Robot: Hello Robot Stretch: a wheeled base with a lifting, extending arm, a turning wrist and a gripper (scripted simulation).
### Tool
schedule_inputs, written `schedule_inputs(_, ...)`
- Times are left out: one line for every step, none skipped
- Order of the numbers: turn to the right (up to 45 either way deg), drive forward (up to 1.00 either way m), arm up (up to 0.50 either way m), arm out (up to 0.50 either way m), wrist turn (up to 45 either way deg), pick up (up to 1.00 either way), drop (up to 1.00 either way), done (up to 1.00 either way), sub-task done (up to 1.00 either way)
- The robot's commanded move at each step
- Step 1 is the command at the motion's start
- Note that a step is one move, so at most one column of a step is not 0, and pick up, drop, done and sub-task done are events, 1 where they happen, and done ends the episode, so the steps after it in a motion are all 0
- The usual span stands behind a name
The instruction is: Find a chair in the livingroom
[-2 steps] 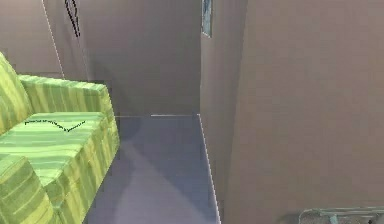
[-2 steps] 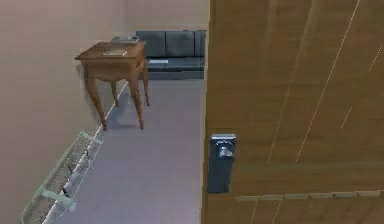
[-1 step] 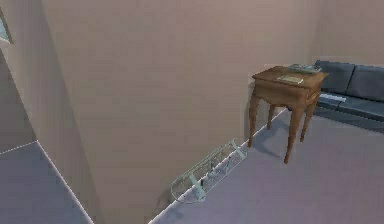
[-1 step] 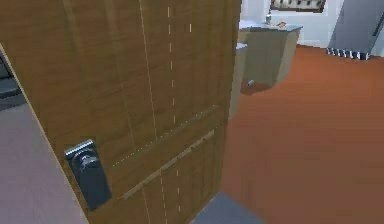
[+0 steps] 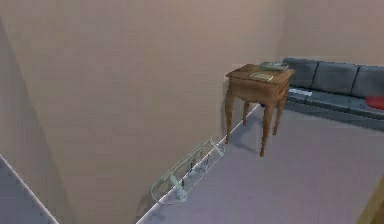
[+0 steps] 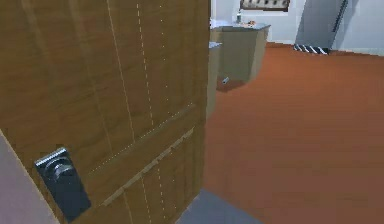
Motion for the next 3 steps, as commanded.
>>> schedule_inputs(0.0,0.5,0.0,0.0,0.0,0.0,0.0,0.0,0.0)
schedule_inputs(45.0,0.0,0.0,0.0,0.0,0.0,0.0,0.0,0.0)
schedule_inputs(6.0,0.0,0.0,0.0,0.0,0.0,0.0,0.0,0.0)
